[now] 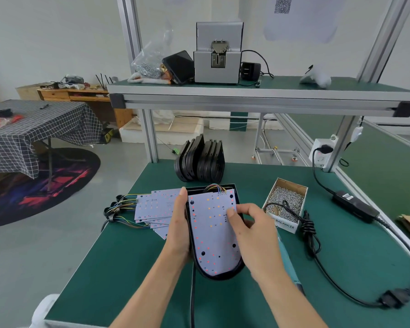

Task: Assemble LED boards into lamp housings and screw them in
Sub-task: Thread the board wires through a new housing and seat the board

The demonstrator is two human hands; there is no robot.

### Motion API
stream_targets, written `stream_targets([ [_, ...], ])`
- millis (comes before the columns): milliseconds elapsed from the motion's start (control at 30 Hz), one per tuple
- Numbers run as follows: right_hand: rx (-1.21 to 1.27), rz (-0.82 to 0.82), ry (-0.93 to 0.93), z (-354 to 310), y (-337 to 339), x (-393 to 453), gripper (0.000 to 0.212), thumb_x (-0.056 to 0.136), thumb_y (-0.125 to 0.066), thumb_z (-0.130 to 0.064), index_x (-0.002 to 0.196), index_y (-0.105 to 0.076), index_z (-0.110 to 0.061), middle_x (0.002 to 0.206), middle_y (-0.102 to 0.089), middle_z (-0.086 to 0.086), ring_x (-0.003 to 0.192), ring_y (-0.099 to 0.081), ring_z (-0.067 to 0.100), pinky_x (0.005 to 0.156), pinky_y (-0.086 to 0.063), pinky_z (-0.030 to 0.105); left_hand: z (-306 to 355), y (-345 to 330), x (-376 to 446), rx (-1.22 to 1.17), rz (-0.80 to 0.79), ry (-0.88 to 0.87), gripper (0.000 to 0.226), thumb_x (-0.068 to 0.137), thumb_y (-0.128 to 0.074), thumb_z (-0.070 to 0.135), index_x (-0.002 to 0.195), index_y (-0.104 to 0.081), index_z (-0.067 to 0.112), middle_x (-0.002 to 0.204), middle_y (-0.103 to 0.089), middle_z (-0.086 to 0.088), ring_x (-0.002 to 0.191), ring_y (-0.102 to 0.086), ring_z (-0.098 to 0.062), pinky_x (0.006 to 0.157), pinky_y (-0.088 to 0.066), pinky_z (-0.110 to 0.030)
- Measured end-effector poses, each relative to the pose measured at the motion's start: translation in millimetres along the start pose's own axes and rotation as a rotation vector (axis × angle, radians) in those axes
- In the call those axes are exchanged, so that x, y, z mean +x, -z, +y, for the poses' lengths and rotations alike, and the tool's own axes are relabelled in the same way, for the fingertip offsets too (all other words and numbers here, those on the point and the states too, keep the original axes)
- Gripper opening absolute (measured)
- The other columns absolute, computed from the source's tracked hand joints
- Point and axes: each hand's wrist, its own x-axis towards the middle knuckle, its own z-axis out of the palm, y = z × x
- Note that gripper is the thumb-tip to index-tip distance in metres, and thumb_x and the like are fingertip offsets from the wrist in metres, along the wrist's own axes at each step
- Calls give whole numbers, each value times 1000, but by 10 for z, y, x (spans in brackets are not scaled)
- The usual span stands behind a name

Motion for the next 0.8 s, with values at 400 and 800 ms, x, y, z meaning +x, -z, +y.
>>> stream_targets([
  [400,-38,-100,56,139,54,-42,32,103,-61,-37,132,-54,-48,113,-64,-37,106,-63,-5,87,-46,20,21,-61,-8,-39,-37,-40,58,95,-45,62,103,-83,19,112,-79,-9,98,-77,-23,71,-61,-29],
  [800,42,-74,50,171,45,-61,18,104,-60,-25,115,-68,-37,107,-74,-26,100,-69,-3,79,-49,13,77,-23,-50,391,111,-90,51,78,-80,55,106,-72,13,110,-76,-15,109,-71,-34,103,-53,-59],
])
